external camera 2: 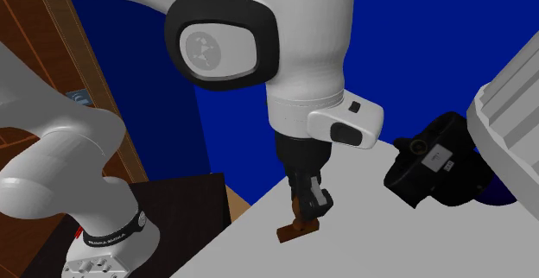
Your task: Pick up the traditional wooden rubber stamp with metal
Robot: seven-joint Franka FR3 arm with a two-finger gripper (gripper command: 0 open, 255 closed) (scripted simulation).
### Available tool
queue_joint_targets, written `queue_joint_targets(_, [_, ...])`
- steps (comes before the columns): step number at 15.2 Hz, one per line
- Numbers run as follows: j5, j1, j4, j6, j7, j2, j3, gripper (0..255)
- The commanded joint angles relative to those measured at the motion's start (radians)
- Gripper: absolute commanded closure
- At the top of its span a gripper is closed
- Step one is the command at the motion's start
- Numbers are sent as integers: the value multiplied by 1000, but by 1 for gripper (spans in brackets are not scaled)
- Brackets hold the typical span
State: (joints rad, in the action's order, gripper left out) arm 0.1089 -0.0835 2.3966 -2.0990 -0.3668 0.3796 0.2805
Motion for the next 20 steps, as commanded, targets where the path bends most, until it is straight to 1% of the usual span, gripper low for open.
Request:
queue_joint_targets(1, [0, 0, 0, 0, 0, 0, 0, 255])
queue_joint_targets(4, [0, 0, 0, 0, 0, 0, 0, 255])
queue_joint_targets(19, [-6, 4, -171, 208, 3, 37, -19, 255])
queue_joint_targets(20, [-6, 4, -172, 211, 3, 38, -19, 255])
